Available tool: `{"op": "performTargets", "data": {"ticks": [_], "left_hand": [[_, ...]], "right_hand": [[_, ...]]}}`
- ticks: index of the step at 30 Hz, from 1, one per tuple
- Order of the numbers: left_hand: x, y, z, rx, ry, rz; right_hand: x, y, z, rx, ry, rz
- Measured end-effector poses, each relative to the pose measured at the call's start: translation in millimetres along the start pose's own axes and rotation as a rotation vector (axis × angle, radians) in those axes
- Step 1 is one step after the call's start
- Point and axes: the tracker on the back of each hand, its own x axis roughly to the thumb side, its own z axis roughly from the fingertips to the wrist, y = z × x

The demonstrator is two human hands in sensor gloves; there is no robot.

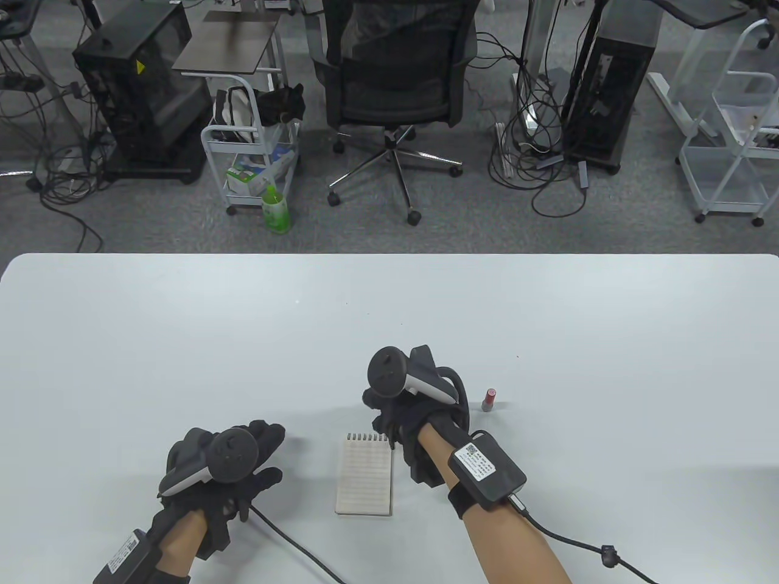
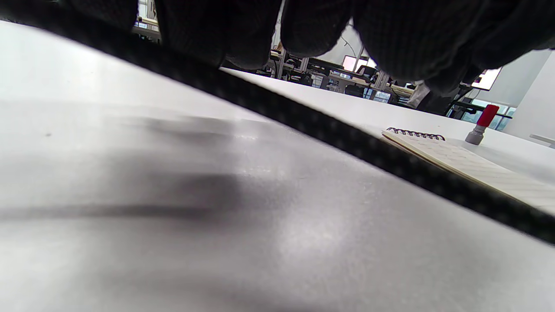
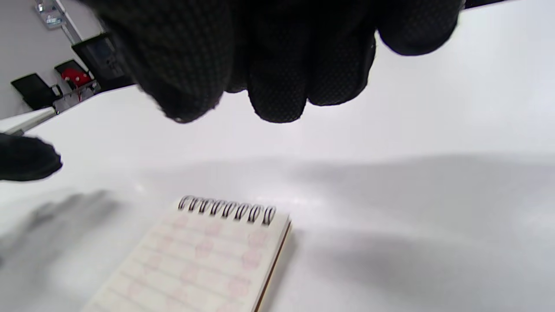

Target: Stamp flower pattern stamp onto notebook

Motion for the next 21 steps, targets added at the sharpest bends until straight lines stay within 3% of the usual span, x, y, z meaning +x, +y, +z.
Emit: {"op": "performTargets", "data": {"ticks": [4,10,14,21], "left_hand": [[0,0,1,0.005,0.0,-0.003],[0,0,2,-0.002,0.004,0.008],[1,0,2,-0.004,0.001,0.001],[1,-1,1,-0.007,0.0,-0.001]], "right_hand": [[-15,-18,18,-0.149,0.037,0.062],[-50,-34,41,-0.327,0.216,0.329],[-80,-28,41,-0.278,0.396,0.472],[-110,-9,30,-0.187,0.521,0.419]]}}
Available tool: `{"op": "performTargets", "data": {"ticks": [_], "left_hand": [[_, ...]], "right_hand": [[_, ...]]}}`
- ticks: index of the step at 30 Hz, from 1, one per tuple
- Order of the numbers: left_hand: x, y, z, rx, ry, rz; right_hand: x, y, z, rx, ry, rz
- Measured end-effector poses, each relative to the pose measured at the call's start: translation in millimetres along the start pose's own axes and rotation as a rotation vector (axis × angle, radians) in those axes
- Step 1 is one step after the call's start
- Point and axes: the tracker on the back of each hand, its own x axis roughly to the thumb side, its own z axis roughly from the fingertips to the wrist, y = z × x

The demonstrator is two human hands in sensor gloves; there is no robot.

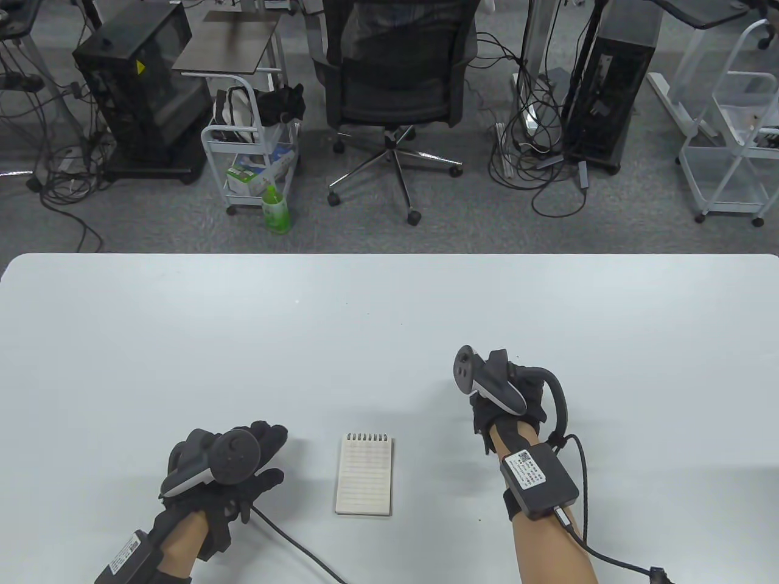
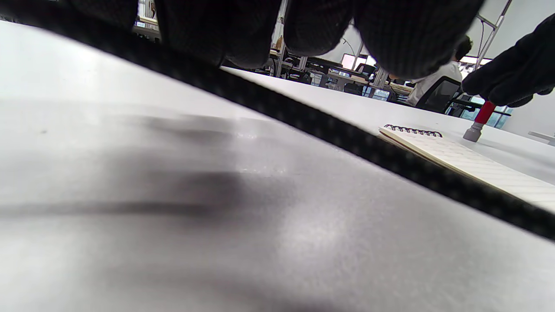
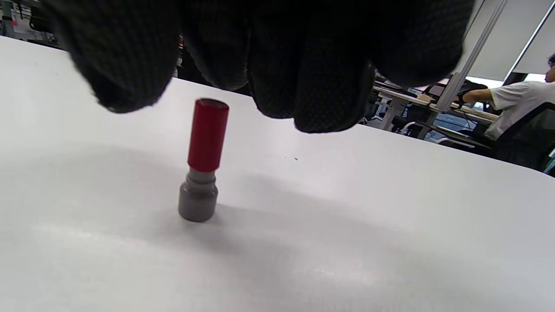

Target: Stamp flower pattern stamp onto notebook

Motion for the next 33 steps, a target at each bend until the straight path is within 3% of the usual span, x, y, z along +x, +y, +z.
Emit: {"op": "performTargets", "data": {"ticks": [11,18,22,25,33], "left_hand": [[-1,-2,-4,-0.024,0.012,-0.009],[-1,-1,-3,-0.014,0.011,-0.003],[-2,-3,-3,-0.032,0.015,0.019],[-4,-5,-1,-0.046,0.021,0.036],[-2,-5,1,-0.029,0.012,0.096]], "right_hand": [[7,14,-7,-0.018,-0.029,0.006],[7,1,10,-0.156,-0.097,-0.06],[3,-20,33,-0.247,-0.151,-0.284],[-2,-30,54,-0.307,-0.167,-0.557],[6,-14,91,-0.219,-0.27,-1.188]]}}
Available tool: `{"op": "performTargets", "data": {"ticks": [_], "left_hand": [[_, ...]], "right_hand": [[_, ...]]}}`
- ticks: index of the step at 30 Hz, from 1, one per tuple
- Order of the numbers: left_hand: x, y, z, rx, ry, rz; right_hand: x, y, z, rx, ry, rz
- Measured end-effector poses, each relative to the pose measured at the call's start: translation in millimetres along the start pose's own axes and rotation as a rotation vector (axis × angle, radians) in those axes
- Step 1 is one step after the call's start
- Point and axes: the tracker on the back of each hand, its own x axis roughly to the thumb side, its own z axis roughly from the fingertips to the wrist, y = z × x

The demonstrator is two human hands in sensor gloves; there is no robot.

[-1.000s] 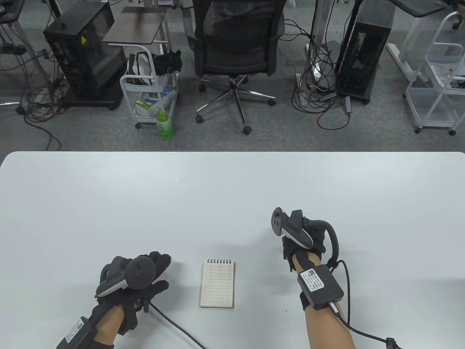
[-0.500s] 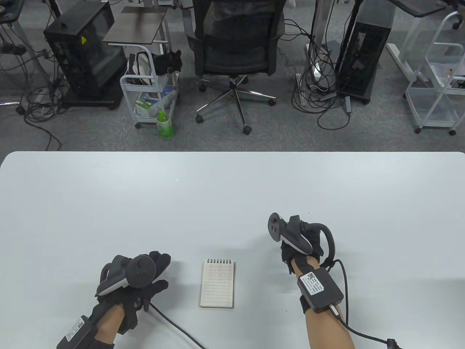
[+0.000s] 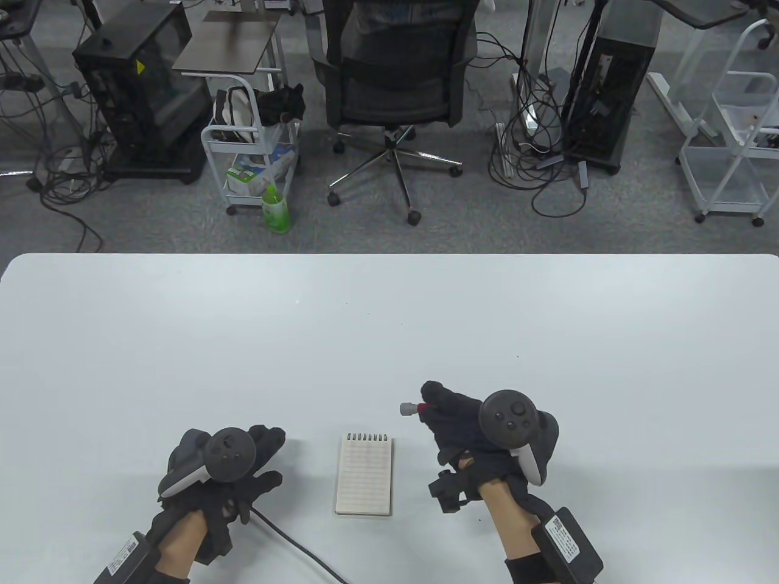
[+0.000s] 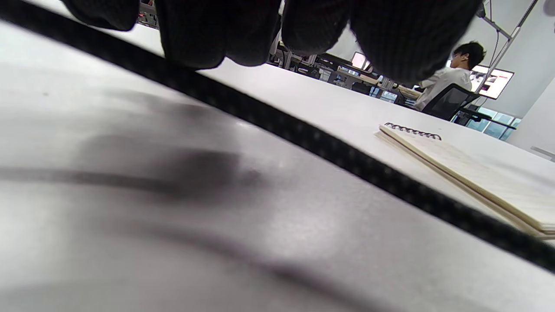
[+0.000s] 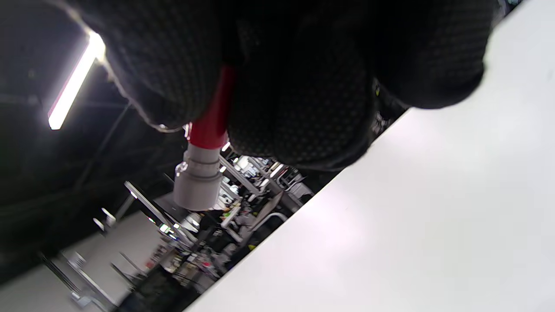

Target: Stamp flower pattern stamp onto notebook

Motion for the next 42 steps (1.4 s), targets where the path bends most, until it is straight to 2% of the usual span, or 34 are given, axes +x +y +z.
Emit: {"op": "performTargets", "data": {"ticks": [3,7,11,13,17,20,21,25,29,33,36,42], "left_hand": [[3,-2,1,-0.004,-0.009,0.013],[3,-3,2,-0.001,-0.011,0.011],[8,-1,1,0.064,-0.043,0.051],[15,2,1,0.105,-0.069,0.109],[45,8,-6,0.204,-0.138,0.366],[63,14,-12,0.21,-0.039,0.57],[70,17,-16,0.201,-0.065,0.623],[95,23,-28,0.209,-0.15,0.639],[113,16,-39,0.197,-0.145,0.724],[119,7,-46,0.197,-0.154,0.836],[118,4,-46,0.251,-0.139,0.835],[114,4,-45,0.254,-0.156,0.846]], "right_hand": [[-10,10,6,0.036,-0.022,-0.136],[-22,15,12,0.069,-0.011,-0.151],[-30,20,16,0.076,-0.011,-0.136],[-30,22,16,0.079,-0.016,-0.163],[-24,23,16,0.082,-0.041,-0.213],[-24,23,18,0.076,-0.049,-0.237],[-24,22,19,0.074,-0.054,-0.243],[-28,18,20,0.045,-0.053,-0.253],[-31,19,19,0.072,-0.046,-0.3],[-33,26,20,0.096,-0.038,-0.304],[-32,29,21,0.112,-0.051,-0.292],[-29,32,20,0.116,-0.057,-0.287]]}}
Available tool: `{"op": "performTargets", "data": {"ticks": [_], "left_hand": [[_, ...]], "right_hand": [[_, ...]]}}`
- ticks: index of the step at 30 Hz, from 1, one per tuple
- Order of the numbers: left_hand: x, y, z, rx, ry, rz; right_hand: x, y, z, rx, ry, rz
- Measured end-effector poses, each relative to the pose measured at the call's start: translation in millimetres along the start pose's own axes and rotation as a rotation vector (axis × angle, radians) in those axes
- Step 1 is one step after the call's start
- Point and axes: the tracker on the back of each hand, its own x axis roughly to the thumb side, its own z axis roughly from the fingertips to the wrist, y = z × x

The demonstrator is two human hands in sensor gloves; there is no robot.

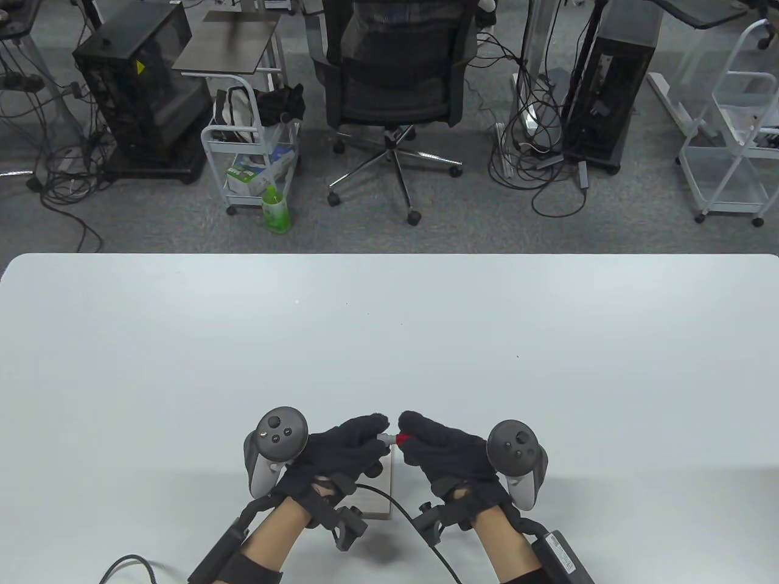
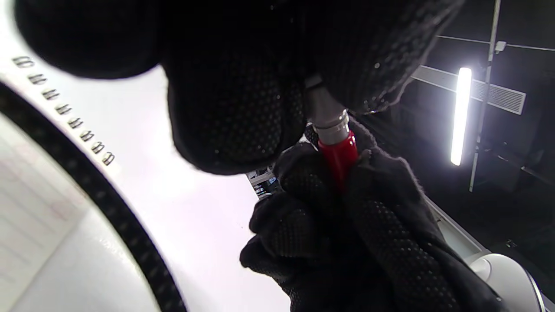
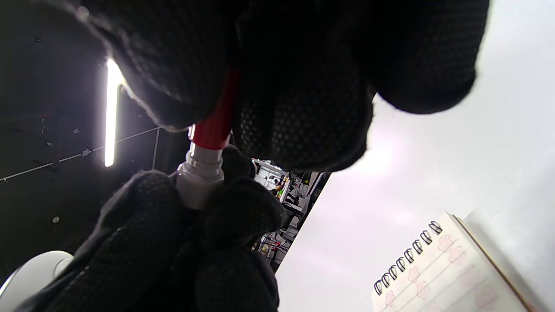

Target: Stamp flower pattern stamp onto notebook

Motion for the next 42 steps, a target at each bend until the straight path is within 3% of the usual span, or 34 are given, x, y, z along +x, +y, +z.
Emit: {"op": "performTargets", "data": {"ticks": [14,20,27,31,37,42], "left_hand": [[6,1,3,0.009,-0.015,-0.032],[7,32,9,0.036,0.021,-0.101],[-6,112,26,0.125,0.195,-0.579],[-22,143,35,0.109,0.34,-0.873],[-52,150,41,-0.002,0.461,-1.163],[-72,144,38,-0.13,0.56,-1.248]], "right_hand": [[1,3,0,0.034,-0.013,-0.034],[1,-8,1,-0.025,-0.011,-0.047],[-5,-20,-1,-0.073,0.002,-0.03],[-4,-20,-1,-0.065,0.003,-0.026],[-2,-17,-1,-0.047,-0.015,0.026],[-3,-18,-2,-0.027,-0.007,0.037]]}}
